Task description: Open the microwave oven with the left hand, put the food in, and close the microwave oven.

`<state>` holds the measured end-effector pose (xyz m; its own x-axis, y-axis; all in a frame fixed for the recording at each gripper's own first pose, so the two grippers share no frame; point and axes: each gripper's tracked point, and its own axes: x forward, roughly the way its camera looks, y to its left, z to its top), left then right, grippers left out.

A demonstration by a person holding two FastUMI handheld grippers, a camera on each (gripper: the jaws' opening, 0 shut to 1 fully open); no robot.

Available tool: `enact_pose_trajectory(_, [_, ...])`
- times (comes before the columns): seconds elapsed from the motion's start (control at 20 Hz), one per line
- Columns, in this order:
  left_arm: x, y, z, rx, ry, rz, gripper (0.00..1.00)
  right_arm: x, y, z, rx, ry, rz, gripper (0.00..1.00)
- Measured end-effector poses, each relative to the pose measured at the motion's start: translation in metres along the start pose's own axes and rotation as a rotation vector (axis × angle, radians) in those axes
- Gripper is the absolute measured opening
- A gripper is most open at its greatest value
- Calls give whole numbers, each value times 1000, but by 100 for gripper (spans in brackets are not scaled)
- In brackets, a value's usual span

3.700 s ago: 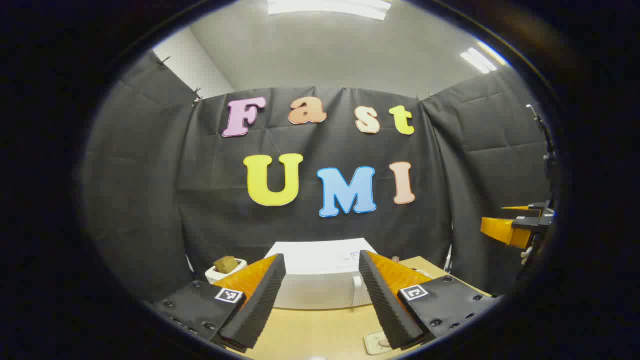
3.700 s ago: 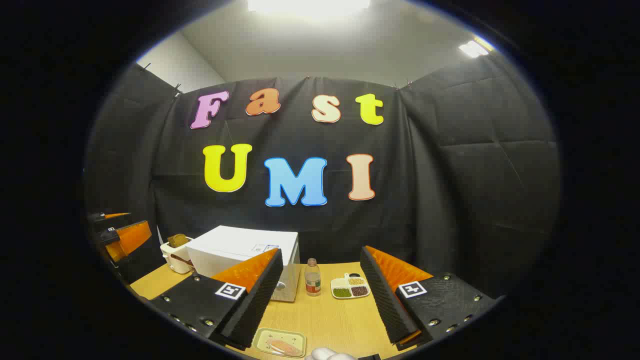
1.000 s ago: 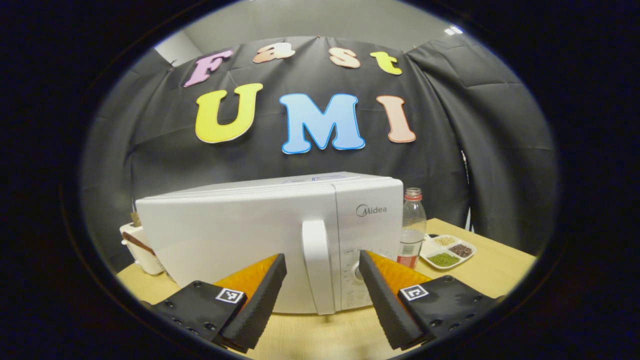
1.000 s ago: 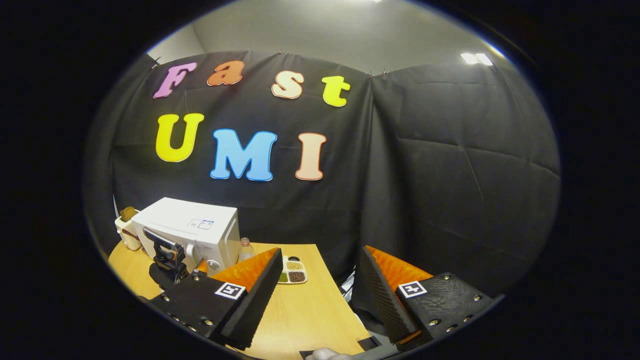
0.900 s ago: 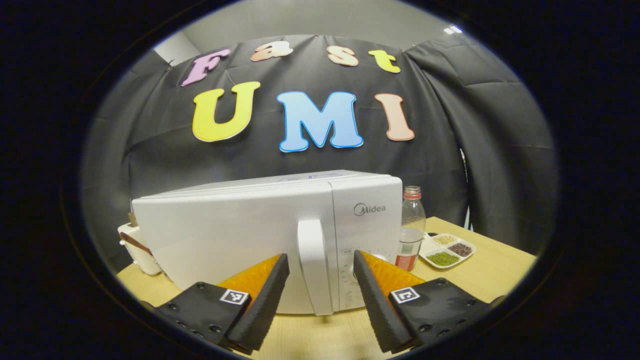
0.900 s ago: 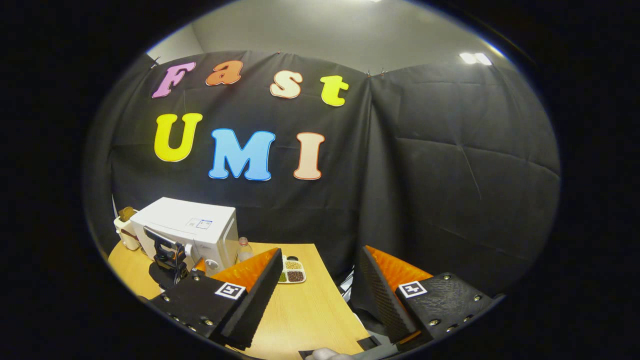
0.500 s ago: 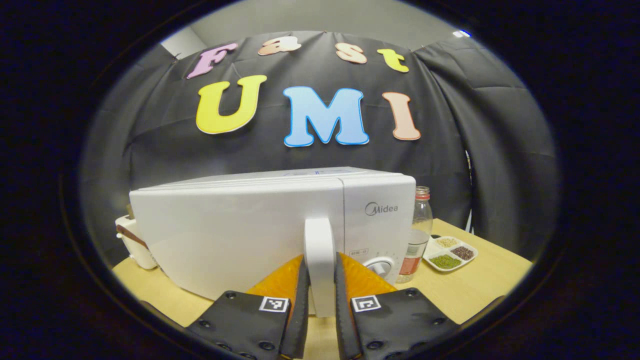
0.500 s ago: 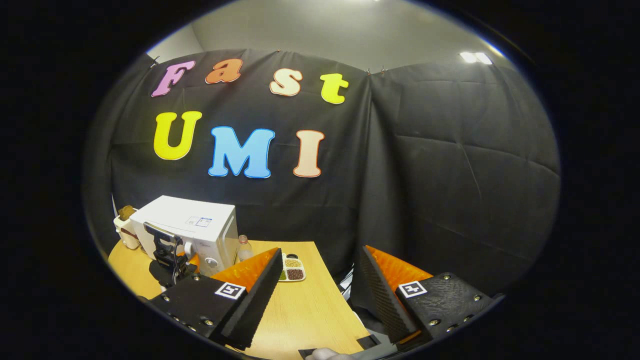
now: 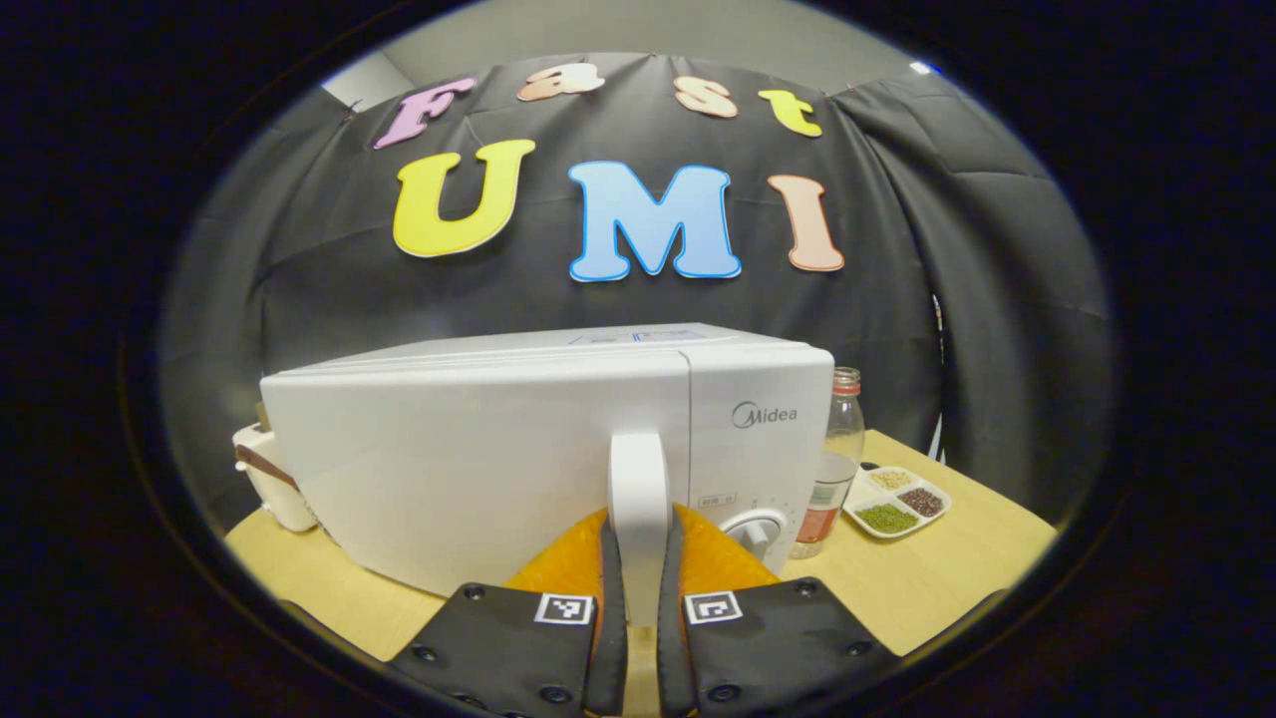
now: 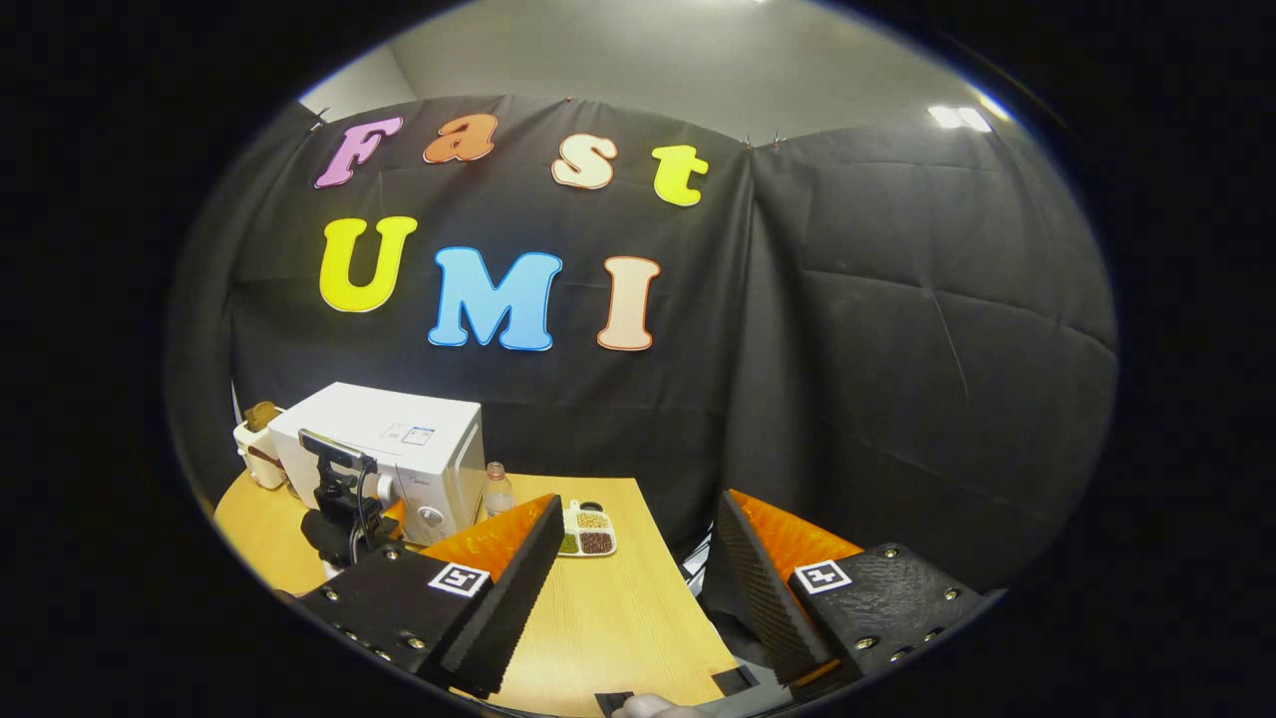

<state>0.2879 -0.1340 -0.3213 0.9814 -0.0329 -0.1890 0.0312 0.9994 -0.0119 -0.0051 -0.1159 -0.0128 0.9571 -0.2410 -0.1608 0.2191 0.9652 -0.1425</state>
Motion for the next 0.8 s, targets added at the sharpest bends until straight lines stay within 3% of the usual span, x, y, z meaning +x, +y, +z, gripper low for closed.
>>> enact_pose_trajectory(0.2, [-4,0,-3,4,21,4,19,-1,-1,-3,8,9,11,95])
enact_pose_trajectory(0.25, [-17,1,-11,-10,53,16,19,-1,0,-4,5,15,16,95])
enact_pose_trajectory(0.45, [-57,11,-8,38,-4,31,19,-3,3,-3,12,14,45,96])
enact_pose_trajectory(0.8, [-94,22,-18,24,19,33,19,-11,18,-6,13,11,112,96])
